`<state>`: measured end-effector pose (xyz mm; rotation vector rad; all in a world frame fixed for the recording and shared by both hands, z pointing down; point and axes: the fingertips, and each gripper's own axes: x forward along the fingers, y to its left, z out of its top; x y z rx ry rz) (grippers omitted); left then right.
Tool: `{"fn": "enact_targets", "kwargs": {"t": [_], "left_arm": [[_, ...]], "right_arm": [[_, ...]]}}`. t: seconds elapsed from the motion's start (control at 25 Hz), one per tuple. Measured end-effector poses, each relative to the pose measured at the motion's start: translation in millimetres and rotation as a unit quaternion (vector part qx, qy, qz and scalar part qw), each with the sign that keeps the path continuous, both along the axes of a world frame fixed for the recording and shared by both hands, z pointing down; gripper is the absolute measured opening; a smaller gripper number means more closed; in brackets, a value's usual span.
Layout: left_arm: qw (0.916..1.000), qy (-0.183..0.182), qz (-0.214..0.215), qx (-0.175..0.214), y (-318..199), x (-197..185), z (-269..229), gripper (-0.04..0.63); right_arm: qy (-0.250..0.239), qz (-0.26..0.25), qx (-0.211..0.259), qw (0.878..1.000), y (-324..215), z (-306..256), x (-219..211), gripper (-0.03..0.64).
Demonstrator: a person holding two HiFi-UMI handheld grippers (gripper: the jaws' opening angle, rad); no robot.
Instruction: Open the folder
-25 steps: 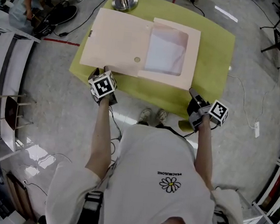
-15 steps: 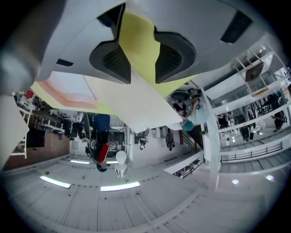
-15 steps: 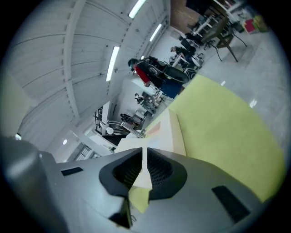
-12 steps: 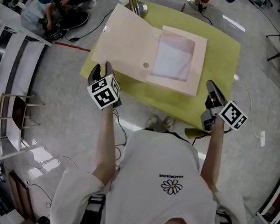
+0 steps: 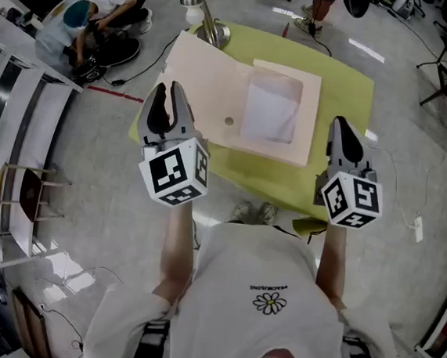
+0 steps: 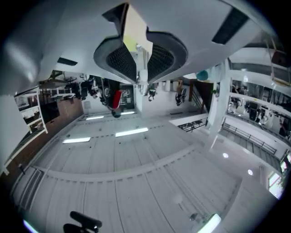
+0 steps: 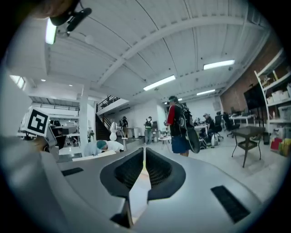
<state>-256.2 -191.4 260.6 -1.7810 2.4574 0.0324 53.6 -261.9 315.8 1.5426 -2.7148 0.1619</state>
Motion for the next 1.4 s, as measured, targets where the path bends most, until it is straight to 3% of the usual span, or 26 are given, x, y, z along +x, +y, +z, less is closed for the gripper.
{"fn": "enact_targets", "kwargs": {"t": [0.12, 0.24, 0.48, 1.4], "left_arm": [[0.997, -0.022, 0.064, 0.038, -5, 51, -17, 0.041], [0.9908, -0.03, 0.126, 0.037, -11, 97, -5, 0.028], [0.9833, 0.027, 0.176, 0.038, -7, 141, 7, 0.015], [0.9846, 0.005, 0.174, 0.012, 3, 140, 18, 0.015]], "right_arm": [[0.016, 0.004, 0.051, 0.999, 18, -20, -18, 0.021], [0.032, -0.002, 0.076, 0.997, 35, -20, -35, 0.021], [0.04, -0.022, 0.077, 0.996, 49, -18, -50, 0.015], [0.061, -0.014, 0.067, 0.996, 60, -7, -48, 0.012]]}}
